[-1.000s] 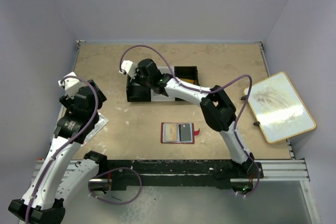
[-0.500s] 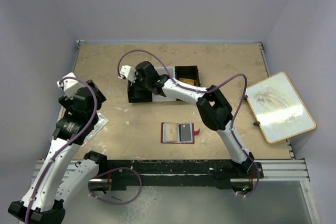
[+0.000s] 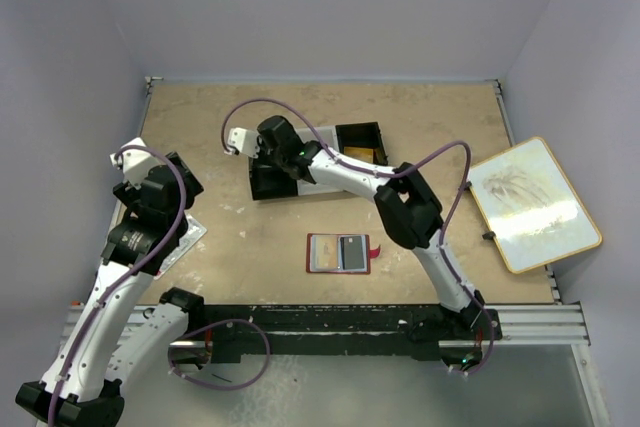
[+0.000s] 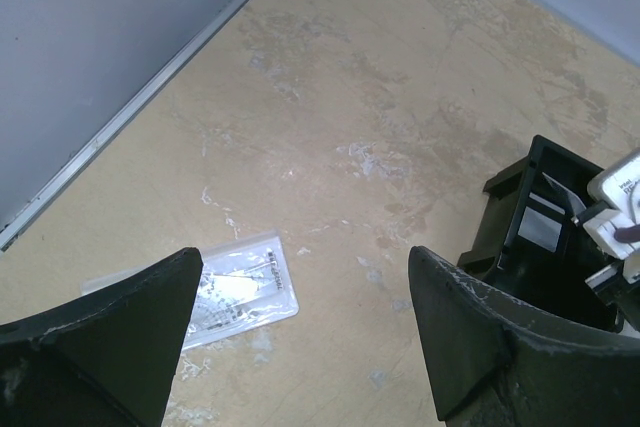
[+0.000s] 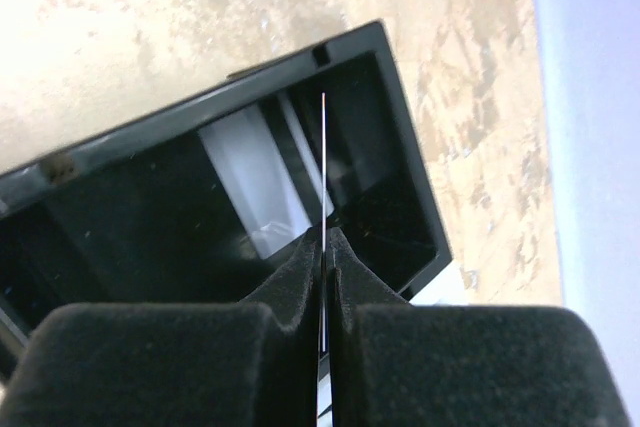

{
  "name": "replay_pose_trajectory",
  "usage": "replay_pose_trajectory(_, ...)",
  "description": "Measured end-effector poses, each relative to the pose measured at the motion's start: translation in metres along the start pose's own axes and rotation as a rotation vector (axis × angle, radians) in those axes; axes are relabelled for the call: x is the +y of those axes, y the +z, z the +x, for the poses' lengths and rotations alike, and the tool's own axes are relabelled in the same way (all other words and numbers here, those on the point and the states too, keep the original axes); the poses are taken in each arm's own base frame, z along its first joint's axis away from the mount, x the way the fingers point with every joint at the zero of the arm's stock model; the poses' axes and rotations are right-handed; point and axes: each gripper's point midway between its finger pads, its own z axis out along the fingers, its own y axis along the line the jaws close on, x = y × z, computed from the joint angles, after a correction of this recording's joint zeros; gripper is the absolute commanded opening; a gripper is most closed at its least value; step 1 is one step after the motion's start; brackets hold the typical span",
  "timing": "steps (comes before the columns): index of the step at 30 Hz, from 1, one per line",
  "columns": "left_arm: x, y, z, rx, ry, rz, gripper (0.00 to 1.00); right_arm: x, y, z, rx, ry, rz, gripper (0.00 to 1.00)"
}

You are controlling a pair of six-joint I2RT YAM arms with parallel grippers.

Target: Take the credit cards out of the card holder

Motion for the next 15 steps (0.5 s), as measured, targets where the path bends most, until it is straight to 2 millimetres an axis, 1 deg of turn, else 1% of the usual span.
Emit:
replay_pose_trajectory(3, 0.0, 0.0, 0.0, 0.0, 0.001, 0.0, 0.82, -0.008, 0.007, -0.007, -0.016, -0.037, 0.023, 0.01)
replay_pose_trajectory(6, 0.0, 0.0, 0.0, 0.0, 0.0, 0.0, 0.82, -0.008, 0.014, -0.003, -0.006, -0.089, 0.032, 0.01)
replay_pose_trajectory(10, 0.0, 0.0, 0.0, 0.0, 0.001, 0.0, 0.82, 0.004, 0.029, 0.009, 0.019, -0.139, 0.01, 0.02)
replay_pose_trajectory(15, 0.0, 0.0, 0.0, 0.0, 0.002, -0.001, 0.82, 0.013, 0.041, 0.02, 0.04, -0.18, -0.007, 0.02)
